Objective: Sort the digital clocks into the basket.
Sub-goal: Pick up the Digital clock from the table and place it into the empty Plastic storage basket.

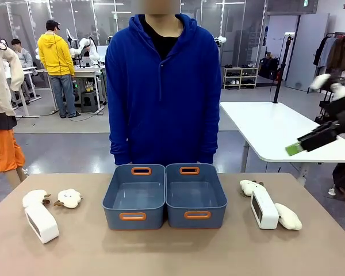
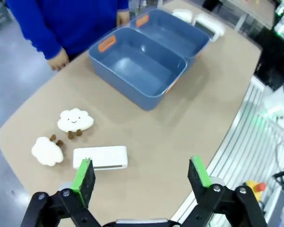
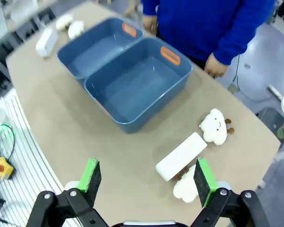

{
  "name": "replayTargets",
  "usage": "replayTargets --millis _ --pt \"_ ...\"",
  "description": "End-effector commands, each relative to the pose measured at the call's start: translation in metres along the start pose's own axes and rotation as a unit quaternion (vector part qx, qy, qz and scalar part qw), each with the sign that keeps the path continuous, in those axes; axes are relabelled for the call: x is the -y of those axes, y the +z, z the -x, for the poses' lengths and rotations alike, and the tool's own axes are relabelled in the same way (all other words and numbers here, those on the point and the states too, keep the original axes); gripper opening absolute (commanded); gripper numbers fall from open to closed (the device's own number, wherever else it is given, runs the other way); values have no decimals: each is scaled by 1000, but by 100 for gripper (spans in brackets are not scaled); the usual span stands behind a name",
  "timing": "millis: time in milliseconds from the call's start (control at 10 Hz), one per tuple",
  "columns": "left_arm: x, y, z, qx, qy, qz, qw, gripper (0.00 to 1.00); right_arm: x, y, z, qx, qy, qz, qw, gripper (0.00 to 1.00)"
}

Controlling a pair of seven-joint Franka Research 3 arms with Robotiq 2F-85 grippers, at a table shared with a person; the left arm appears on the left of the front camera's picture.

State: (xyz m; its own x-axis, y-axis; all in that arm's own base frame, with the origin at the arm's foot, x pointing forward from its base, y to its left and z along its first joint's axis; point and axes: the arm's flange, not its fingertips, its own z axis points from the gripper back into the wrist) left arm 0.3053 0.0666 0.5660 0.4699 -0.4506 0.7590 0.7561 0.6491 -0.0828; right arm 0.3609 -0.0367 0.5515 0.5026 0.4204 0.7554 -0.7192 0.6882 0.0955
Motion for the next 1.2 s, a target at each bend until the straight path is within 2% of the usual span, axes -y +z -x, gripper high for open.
replayTargets --millis 0,200,400,500,600,1100 --pt "-7 3 38 67 36 38 996 100 14 4 33 59 -36 -24 997 100" --pt "-12 10 54 108 67 55 990 100 19 14 46 99 -61 -32 993 100" --pt "-21 8 57 129 96 50 986 100 24 13 47 94 -74 -17 993 100" --pt "-23 12 54 127 117 39 984 100 22 9 47 91 -87 -18 992 100" --pt "-27 20 52 121 98 47 987 100 24 20 47 91 -84 -23 992 100" --pt "-27 20 52 121 98 47 987 100 24 20 47 91 -84 -23 992 100"
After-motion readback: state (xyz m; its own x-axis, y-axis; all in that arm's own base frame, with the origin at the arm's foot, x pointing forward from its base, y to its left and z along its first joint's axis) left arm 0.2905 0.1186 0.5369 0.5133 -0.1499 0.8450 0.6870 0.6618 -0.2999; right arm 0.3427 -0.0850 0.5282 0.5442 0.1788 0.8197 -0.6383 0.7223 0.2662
